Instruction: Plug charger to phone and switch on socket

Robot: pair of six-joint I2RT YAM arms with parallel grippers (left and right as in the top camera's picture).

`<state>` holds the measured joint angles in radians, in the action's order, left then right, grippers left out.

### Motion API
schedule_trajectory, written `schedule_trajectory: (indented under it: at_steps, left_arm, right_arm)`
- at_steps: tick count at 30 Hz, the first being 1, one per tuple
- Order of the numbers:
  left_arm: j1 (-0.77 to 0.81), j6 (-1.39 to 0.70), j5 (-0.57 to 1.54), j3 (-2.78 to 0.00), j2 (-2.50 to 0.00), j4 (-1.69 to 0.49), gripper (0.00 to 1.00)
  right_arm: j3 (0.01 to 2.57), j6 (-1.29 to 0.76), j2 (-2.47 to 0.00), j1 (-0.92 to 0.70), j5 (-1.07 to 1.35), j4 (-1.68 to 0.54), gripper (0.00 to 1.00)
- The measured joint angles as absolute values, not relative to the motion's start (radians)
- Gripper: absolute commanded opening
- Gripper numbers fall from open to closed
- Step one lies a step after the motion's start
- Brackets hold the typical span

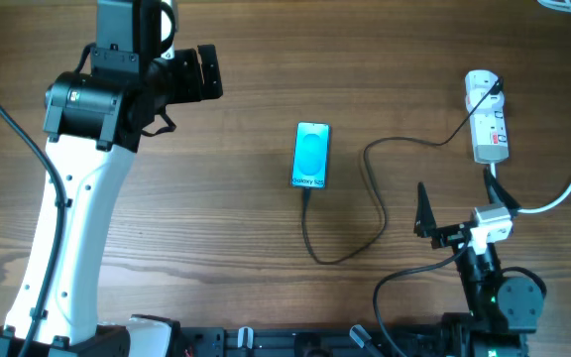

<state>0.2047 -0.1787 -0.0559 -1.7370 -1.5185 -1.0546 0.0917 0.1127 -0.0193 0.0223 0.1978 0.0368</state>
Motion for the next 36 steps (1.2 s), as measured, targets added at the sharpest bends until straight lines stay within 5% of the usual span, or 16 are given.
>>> schedule_trajectory:
  at_steps: [11, 36]
  left_arm:
    - [0.205, -0.178, -0.056, -1.737, -1.518, -1.055, 1.0]
    - [0.205, -0.178, -0.056, -1.737, -1.518, -1.055, 1.0]
  right_arm:
    - [0.007, -0.037, -0.018, 0.022, 0.056, 0.049, 1.0]
    - [0.007, 0.006, -0.017, 0.022, 0.044, 0.0, 1.0]
